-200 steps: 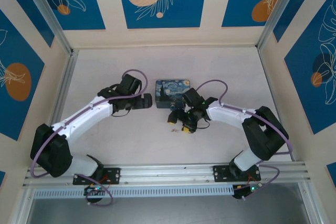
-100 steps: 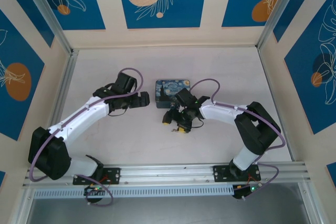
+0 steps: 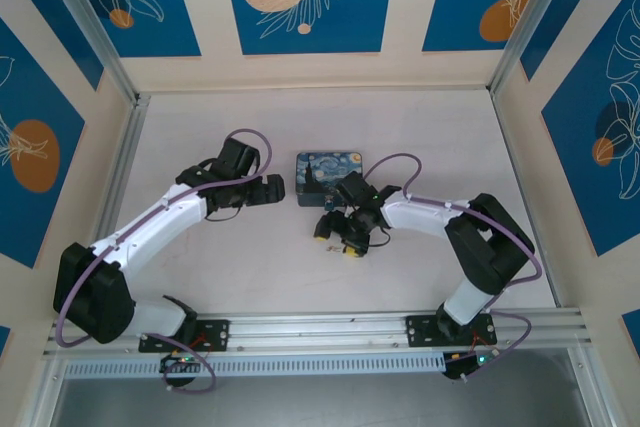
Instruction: Unlock the padlock with the key
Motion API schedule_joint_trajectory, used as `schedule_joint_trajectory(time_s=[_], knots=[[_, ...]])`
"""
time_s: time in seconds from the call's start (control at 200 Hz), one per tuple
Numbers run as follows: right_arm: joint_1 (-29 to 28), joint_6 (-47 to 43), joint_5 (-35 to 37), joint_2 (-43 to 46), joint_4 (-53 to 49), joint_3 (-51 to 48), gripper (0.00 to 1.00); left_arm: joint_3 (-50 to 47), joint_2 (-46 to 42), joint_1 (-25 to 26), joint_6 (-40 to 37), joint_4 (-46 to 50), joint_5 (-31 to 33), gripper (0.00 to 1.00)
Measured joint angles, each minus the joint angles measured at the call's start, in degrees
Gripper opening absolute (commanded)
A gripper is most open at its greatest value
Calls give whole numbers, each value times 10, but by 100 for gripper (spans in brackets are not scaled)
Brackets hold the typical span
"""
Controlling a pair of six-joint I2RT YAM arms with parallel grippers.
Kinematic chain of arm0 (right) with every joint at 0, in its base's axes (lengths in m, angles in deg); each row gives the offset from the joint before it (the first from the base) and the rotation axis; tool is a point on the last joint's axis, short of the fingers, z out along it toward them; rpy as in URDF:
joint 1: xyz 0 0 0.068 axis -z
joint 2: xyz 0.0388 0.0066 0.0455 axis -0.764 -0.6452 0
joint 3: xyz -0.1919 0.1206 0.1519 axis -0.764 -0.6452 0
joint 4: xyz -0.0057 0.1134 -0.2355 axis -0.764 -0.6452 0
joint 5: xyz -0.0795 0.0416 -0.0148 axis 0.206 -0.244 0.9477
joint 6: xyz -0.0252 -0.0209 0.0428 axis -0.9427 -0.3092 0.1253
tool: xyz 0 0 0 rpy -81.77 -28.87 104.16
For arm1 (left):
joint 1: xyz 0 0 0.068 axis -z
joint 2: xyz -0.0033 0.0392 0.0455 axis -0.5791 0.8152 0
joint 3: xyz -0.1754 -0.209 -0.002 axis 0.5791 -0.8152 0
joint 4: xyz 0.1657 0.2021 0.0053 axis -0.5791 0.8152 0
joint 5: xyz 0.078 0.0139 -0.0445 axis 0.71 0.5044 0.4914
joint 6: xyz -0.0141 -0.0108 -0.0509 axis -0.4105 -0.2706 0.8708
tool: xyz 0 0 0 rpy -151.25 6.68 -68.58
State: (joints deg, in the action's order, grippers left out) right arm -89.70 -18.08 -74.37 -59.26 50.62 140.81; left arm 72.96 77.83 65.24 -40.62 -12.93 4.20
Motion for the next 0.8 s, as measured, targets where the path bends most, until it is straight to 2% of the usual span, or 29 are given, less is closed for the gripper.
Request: schedule_joint_trajectory(time_s=[0.54, 0.73, 0.8], knots=[[3, -14, -4, -67, -6, 81, 79, 0, -1, -1, 0, 0, 0, 100], [1, -15, 0, -61, -10, 93, 80, 0, -7, -1, 0, 0, 0, 100], [-2, -15, 3, -50, -17, 91, 83, -1, -13, -1, 0, 0, 0, 100]])
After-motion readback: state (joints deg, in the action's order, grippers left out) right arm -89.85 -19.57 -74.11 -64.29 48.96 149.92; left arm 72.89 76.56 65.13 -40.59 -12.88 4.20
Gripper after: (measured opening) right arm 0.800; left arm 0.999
